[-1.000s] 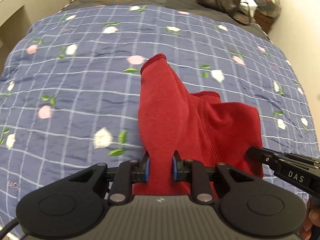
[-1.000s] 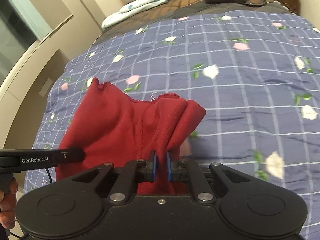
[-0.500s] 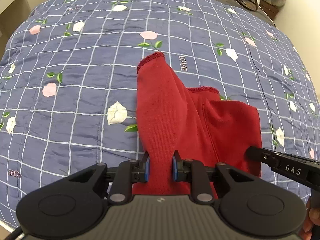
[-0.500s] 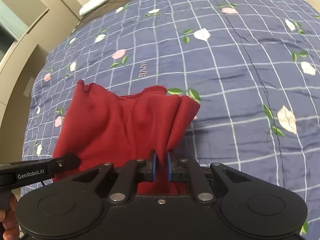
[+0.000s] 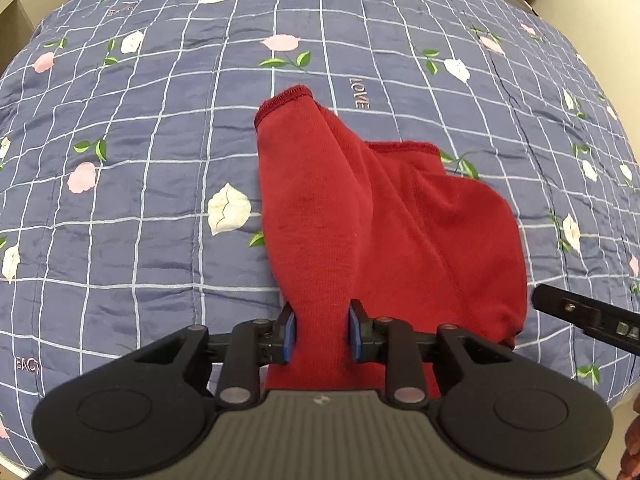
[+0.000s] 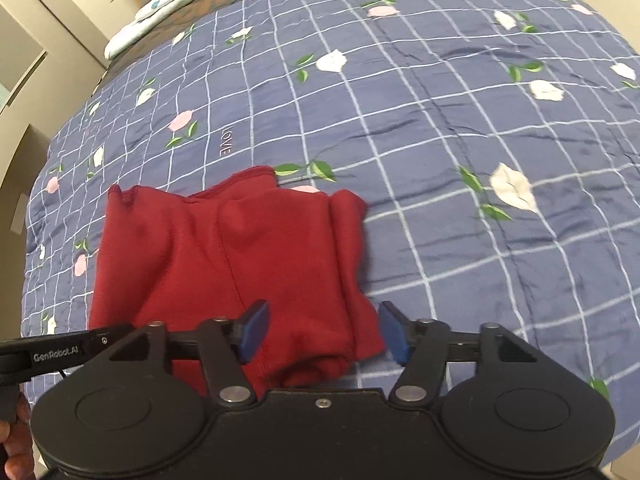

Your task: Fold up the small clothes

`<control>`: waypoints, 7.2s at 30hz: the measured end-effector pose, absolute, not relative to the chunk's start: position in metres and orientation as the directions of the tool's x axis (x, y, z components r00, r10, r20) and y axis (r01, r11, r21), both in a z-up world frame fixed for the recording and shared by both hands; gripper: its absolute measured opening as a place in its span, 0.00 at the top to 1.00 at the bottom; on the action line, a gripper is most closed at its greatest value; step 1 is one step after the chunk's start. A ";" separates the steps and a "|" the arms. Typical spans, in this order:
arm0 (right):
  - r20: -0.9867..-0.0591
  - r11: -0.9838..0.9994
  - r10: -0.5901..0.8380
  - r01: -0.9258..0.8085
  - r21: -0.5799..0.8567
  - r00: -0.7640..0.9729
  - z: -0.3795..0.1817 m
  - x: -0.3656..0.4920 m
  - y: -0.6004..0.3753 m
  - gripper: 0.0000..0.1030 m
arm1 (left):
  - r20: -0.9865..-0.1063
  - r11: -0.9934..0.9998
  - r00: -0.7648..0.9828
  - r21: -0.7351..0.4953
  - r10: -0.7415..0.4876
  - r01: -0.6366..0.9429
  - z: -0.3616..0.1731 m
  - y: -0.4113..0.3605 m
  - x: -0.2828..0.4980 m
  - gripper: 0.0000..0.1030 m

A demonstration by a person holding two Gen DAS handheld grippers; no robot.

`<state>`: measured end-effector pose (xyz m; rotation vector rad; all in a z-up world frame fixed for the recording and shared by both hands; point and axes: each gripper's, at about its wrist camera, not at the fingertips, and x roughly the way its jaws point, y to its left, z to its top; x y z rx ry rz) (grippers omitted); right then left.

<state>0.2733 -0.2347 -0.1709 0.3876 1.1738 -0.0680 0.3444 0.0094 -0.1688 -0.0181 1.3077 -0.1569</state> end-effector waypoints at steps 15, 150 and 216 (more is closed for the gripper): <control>-0.880 0.956 0.091 0.207 0.208 0.466 -0.140 0.243 -0.226 0.02 | -0.961 0.993 0.256 -0.090 -0.108 0.079 -0.170 0.026 0.336 0.40; -0.746 0.984 0.111 0.031 0.174 0.656 -0.040 -0.058 -0.159 0.01 | -0.770 0.998 0.637 0.006 -0.036 0.063 -0.051 0.106 -0.019 0.00; -0.748 0.986 0.083 0.055 0.157 0.658 -0.039 -0.064 -0.158 0.01 | -0.800 0.995 0.598 0.009 -0.050 0.095 -0.057 0.114 -0.018 0.01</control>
